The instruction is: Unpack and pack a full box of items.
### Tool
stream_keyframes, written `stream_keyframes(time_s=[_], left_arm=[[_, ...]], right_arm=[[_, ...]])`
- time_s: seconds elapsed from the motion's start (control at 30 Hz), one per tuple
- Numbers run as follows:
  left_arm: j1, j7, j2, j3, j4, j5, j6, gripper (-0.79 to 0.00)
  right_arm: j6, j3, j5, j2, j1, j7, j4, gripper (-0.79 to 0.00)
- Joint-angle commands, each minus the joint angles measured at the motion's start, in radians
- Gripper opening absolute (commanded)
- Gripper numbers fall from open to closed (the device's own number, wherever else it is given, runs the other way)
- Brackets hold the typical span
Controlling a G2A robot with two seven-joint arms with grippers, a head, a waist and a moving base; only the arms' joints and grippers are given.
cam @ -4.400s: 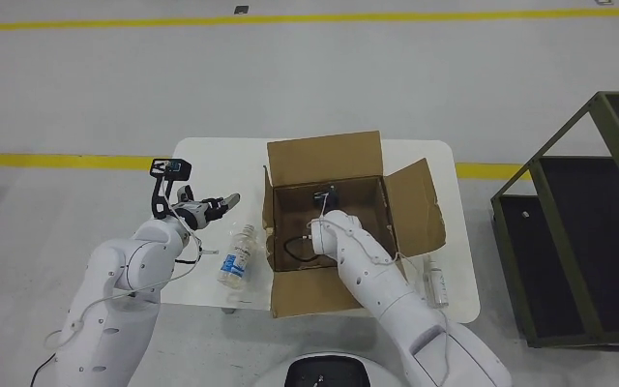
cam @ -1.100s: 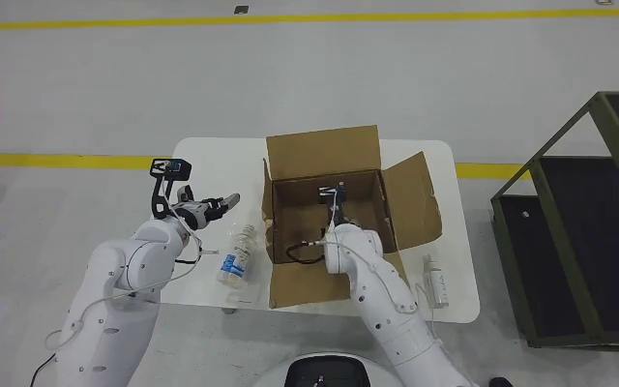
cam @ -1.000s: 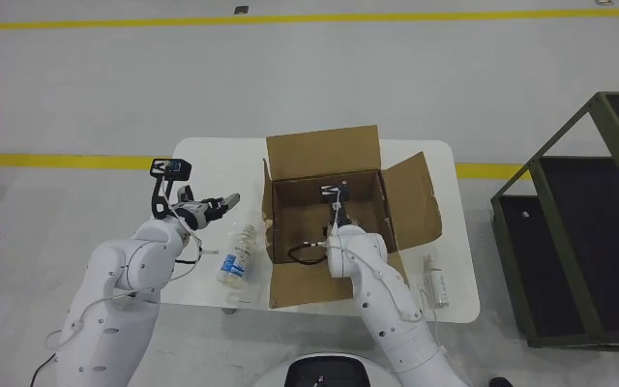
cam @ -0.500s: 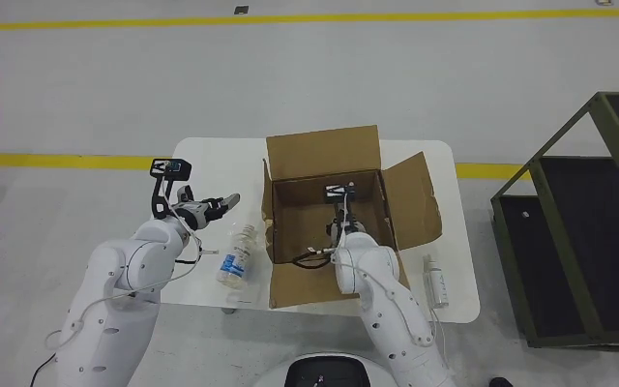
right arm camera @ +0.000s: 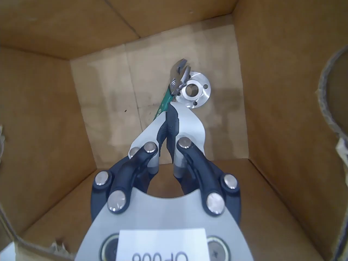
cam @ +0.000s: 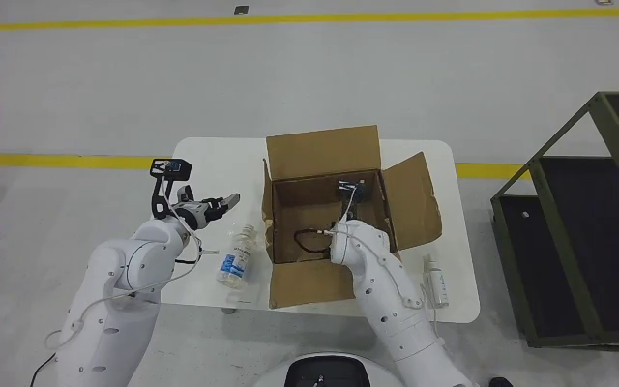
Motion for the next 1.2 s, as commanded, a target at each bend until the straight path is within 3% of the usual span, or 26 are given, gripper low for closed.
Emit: stream_keyframes(time_s=[0.0,0.03,0.07,0.1,0.13,0.77,0.83,0.9,1.0,1.07,1.17], left_arm=[[0.000,0.000,0.000,0.000,0.000,0.000,0.000,0.000],[0.000,0.000,0.000,0.000,0.000,0.000,0.000,0.000],[0.000,0.000,0.000,0.000,0.000,0.000,0.000,0.000],[0.000,0.000,0.000,0.000,0.000,0.000,0.000,0.000],[0.000,0.000,0.000,0.000,0.000,0.000,0.000,0.000],[0.000,0.000,0.000,0.000,0.000,0.000,0.000,0.000],[0.000,0.000,0.000,0.000,0.000,0.000,0.000,0.000],[0.000,0.000,0.000,0.000,0.000,0.000,0.000,0.000],[0.000,0.000,0.000,0.000,0.000,0.000,0.000,0.000],[0.000,0.000,0.000,0.000,0.000,0.000,0.000,0.000],[0.000,0.000,0.000,0.000,0.000,0.000,0.000,0.000]], right_arm=[[0.055,-0.015,-0.005,-0.009,0.054,0.011,0.088,-0.785],[0.078,-0.023,-0.001,-0.016,0.082,0.023,0.128,-0.785],[0.089,-0.032,0.007,-0.022,0.108,0.028,0.166,-0.727],[0.096,-0.042,0.013,-0.028,0.131,0.032,0.203,-0.428],[0.098,-0.051,0.016,-0.033,0.153,0.031,0.235,0.000],[0.084,-0.052,0.022,-0.040,0.141,0.019,0.220,0.000],[0.086,-0.056,0.027,-0.043,0.146,0.026,0.240,-0.188],[0.085,-0.062,0.034,-0.048,0.152,0.026,0.263,-0.286],[0.086,-0.066,0.050,-0.055,0.163,0.013,0.309,-0.314],[0.086,-0.067,0.063,-0.060,0.173,0.001,0.338,-0.394],[0.083,-0.070,0.085,-0.067,0.185,-0.025,0.380,-0.397]])
